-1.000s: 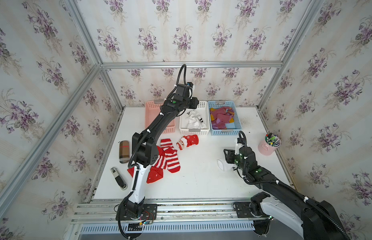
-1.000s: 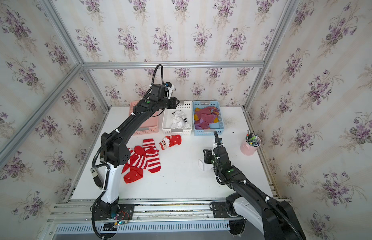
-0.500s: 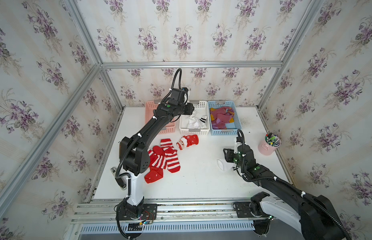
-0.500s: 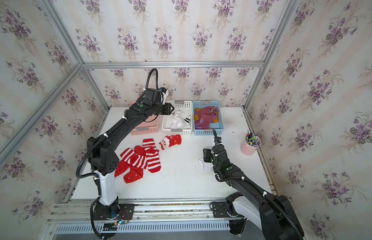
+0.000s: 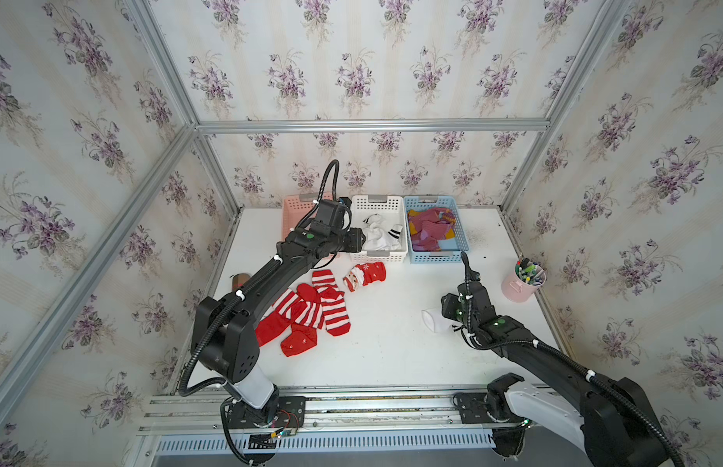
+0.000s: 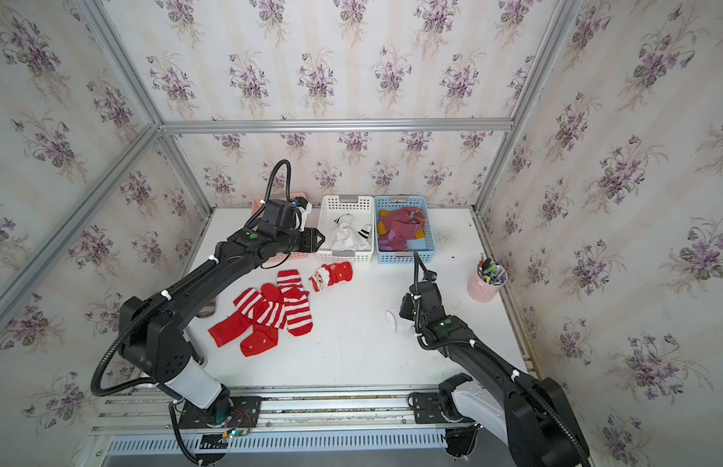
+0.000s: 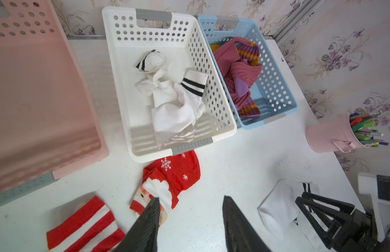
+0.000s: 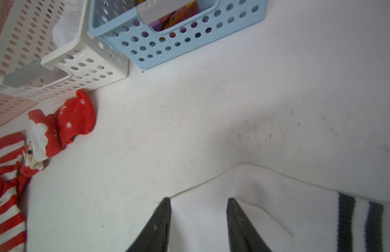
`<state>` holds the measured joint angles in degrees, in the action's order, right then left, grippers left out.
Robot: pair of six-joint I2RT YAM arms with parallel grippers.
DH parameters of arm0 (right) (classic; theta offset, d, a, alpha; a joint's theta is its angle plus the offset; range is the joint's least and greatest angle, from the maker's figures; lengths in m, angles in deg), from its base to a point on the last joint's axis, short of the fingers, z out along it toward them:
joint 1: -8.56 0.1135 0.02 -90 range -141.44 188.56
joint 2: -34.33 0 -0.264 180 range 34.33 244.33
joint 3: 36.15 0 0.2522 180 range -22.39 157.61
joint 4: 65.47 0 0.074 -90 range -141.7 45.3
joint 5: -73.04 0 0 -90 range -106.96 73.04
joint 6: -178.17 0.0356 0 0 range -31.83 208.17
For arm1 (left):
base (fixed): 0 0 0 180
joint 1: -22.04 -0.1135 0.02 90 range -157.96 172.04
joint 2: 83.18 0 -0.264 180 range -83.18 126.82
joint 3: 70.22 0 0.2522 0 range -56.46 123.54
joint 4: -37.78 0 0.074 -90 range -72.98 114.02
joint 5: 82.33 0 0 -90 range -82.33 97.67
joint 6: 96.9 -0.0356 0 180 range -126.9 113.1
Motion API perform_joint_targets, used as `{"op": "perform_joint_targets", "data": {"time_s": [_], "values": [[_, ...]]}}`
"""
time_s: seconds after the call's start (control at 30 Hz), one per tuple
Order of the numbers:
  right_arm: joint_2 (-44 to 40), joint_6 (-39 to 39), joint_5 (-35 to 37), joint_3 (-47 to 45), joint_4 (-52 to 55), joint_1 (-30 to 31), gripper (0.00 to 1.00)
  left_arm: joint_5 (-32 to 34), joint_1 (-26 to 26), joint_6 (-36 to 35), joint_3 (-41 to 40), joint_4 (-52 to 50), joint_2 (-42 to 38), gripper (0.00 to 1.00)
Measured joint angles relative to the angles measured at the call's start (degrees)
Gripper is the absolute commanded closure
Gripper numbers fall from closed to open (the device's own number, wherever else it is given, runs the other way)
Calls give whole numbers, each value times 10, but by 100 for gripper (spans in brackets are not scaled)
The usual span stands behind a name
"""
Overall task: Sort the socks into the basket by color
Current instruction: Place the sock in the bin, then pick up the sock at the center of the board.
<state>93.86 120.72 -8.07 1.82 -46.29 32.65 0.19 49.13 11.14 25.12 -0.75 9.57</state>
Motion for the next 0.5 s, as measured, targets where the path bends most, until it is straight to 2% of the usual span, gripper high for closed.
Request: {"op": "perform_joint_targets", "data": {"time_s": [0.27,0.5], "values": [[10,-27,-94,-13,-14,9,60,-6,10,10,-85,14,-56,50],[66,-40,-127,7,-9,31,64,-6,11,16,-115,17,-78,50]]}}
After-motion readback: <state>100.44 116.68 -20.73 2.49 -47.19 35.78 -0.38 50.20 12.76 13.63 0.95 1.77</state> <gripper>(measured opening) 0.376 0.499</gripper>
